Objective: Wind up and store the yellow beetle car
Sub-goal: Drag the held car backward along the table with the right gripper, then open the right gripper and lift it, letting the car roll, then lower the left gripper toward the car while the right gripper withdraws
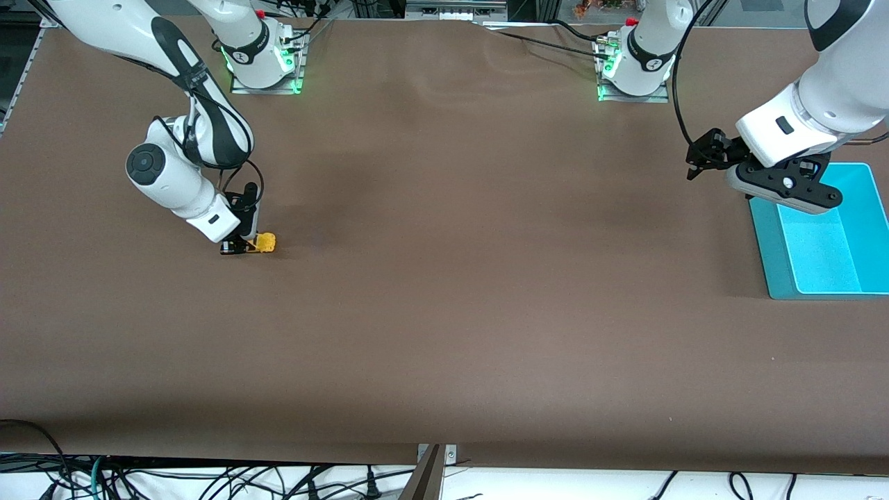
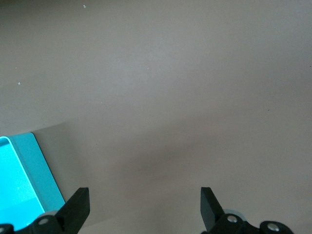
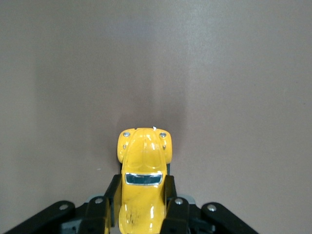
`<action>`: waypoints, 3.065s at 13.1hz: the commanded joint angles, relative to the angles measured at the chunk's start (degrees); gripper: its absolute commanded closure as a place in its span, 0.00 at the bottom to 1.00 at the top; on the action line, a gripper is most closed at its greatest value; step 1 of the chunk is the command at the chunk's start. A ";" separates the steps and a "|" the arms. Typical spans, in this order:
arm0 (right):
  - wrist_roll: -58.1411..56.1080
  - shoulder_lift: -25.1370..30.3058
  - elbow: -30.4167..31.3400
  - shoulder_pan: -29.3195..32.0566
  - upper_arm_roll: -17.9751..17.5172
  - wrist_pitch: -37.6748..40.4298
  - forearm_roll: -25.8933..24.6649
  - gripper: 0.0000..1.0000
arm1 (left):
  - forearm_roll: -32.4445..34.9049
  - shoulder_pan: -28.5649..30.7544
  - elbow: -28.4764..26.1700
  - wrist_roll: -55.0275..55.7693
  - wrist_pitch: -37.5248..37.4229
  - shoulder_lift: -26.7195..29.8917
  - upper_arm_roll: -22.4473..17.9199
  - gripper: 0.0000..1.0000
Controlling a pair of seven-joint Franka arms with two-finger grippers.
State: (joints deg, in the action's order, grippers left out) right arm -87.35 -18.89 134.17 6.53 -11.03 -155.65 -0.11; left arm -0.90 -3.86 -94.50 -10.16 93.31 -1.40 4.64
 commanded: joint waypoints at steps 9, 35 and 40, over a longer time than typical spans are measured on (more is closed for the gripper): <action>-12.04 -2.65 0.39 3.48 10.05 -0.54 0.63 0.97 | -0.24 -0.01 1.43 0.41 -1.37 -0.36 0.11 0.00; -9.01 16.06 -20.71 5.87 3.55 35.05 3.01 0.00 | -0.24 -0.18 1.34 -0.47 -2.95 -0.79 1.51 0.00; 2.71 21.08 -22.20 5.87 3.55 38.39 3.71 0.00 | -0.33 -1.06 0.90 -1.78 -6.90 -1.67 1.69 0.00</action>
State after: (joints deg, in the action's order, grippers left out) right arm -86.82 0.14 112.36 11.96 -7.11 -119.46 2.73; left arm -0.90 -4.51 -94.53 -10.43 88.45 -2.10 6.34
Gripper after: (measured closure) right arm 0.000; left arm 0.000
